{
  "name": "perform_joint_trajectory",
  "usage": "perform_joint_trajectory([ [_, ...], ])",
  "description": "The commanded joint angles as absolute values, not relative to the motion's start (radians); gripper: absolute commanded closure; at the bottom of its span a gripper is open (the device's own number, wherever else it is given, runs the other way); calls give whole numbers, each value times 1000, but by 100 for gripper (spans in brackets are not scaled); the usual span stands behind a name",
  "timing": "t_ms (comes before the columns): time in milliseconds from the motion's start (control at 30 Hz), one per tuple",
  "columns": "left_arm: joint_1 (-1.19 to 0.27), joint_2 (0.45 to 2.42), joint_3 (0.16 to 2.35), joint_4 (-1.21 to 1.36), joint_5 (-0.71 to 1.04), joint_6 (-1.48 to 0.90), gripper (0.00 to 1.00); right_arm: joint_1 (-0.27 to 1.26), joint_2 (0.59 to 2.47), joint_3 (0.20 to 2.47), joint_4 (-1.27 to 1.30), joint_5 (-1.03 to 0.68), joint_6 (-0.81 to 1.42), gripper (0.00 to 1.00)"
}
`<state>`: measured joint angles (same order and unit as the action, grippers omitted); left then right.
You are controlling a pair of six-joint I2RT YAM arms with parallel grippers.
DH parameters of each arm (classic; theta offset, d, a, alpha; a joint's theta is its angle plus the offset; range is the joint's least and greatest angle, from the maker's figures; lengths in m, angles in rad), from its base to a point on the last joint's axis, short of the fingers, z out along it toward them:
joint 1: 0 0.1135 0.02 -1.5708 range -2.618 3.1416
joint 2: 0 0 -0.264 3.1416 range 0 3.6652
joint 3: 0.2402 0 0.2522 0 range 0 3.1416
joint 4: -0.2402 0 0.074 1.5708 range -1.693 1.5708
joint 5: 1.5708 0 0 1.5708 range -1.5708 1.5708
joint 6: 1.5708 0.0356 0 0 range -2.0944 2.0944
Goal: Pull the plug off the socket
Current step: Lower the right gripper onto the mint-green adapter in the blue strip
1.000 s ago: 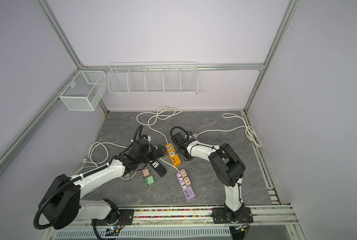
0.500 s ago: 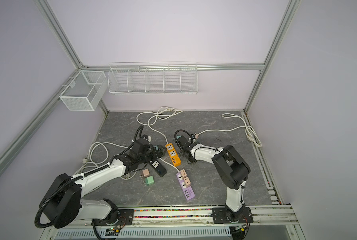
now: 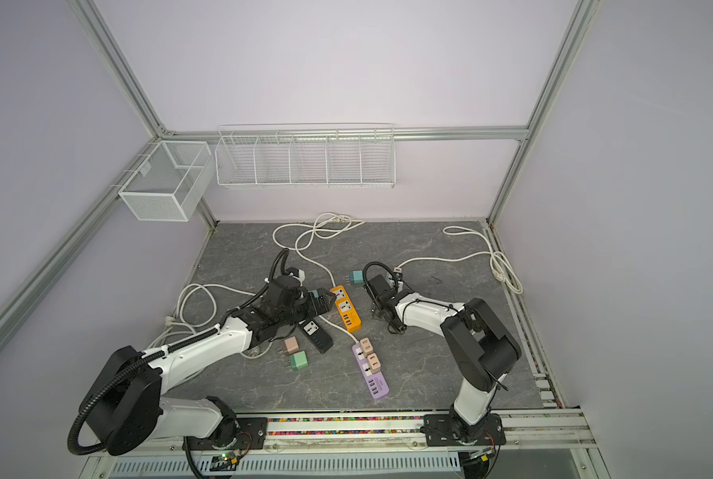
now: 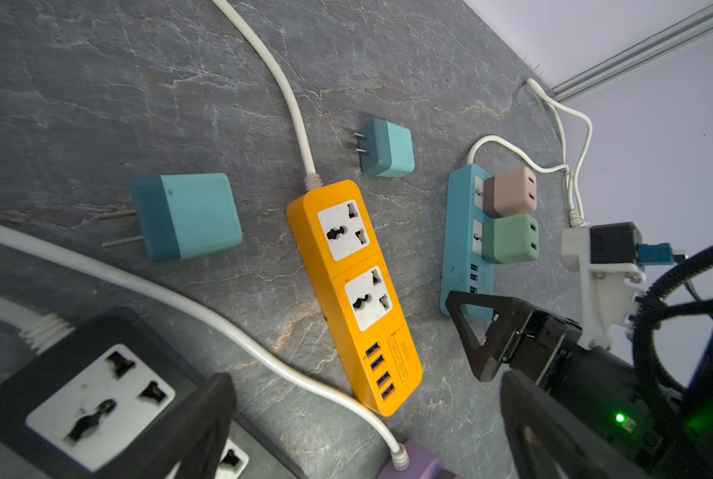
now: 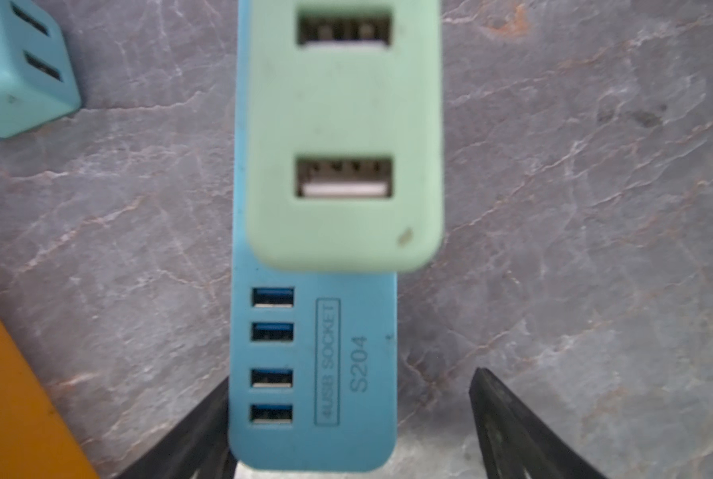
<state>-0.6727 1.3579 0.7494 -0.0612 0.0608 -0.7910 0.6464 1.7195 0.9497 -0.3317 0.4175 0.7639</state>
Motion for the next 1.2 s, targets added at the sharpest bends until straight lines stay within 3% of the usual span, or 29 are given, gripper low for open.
perform_joint_trajectory([
  [0, -681, 1368, 786, -69, 65, -795, 1, 625, 1689, 918, -296, 397, 721, 17],
  [467, -693, 1392, 808, -75, 63, -797, 1, 599, 1742, 939, -240, 364, 604, 31],
  [867, -733, 1451, 878, -85, 71, -803, 1, 606, 1717, 910, -275, 319, 577, 51],
  [1167, -779, 1523, 927, -42, 95, -822, 1, 634, 1607, 796, -352, 282, 612, 54],
])
